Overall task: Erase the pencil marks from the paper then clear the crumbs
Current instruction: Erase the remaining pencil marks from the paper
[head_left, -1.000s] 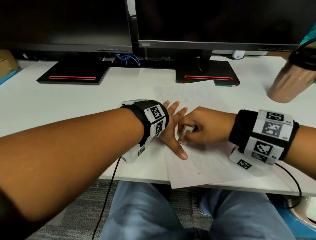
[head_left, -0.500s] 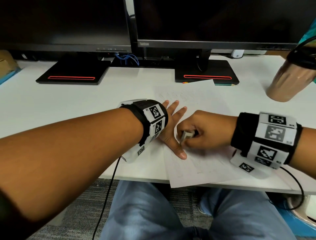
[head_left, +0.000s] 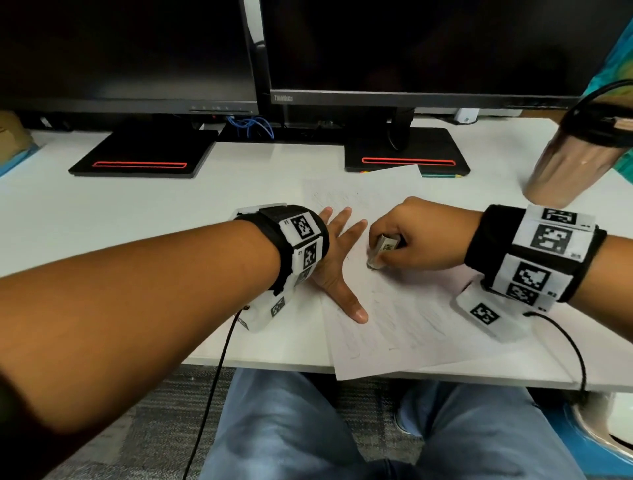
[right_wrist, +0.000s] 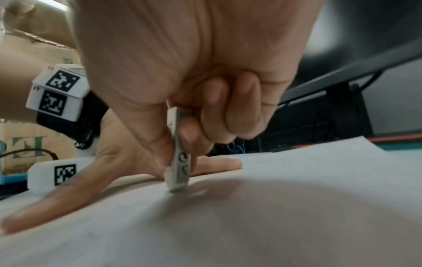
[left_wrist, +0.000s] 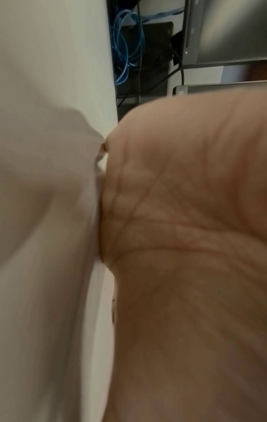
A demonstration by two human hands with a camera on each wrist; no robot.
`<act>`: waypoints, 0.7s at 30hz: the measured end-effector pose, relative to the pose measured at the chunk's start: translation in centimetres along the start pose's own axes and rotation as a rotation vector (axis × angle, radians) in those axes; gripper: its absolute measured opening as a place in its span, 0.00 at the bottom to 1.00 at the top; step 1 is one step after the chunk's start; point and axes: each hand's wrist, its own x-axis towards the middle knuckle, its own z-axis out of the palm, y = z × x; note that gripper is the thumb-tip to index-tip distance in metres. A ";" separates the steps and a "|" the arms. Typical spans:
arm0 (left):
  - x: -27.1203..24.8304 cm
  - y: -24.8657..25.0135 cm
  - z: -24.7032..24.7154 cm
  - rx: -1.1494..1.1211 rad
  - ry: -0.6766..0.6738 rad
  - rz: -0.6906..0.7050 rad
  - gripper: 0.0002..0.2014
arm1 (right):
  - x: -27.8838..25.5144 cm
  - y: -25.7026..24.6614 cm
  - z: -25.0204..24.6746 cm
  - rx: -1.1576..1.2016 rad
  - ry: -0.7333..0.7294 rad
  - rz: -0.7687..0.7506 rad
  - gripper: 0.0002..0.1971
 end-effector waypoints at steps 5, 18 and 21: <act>-0.5 -0.2 -0.7 -0.048 -0.001 0.030 0.76 | 1.4 0.5 -1.7 -0.052 0.139 0.058 0.10; -0.2 1.1 -0.4 0.050 0.000 0.009 0.73 | 1.4 -0.1 0.3 -0.126 0.015 0.058 0.09; -0.2 1.1 -0.5 0.070 -0.022 -0.004 0.71 | 1.3 -0.9 1.0 -0.091 -0.050 -0.036 0.07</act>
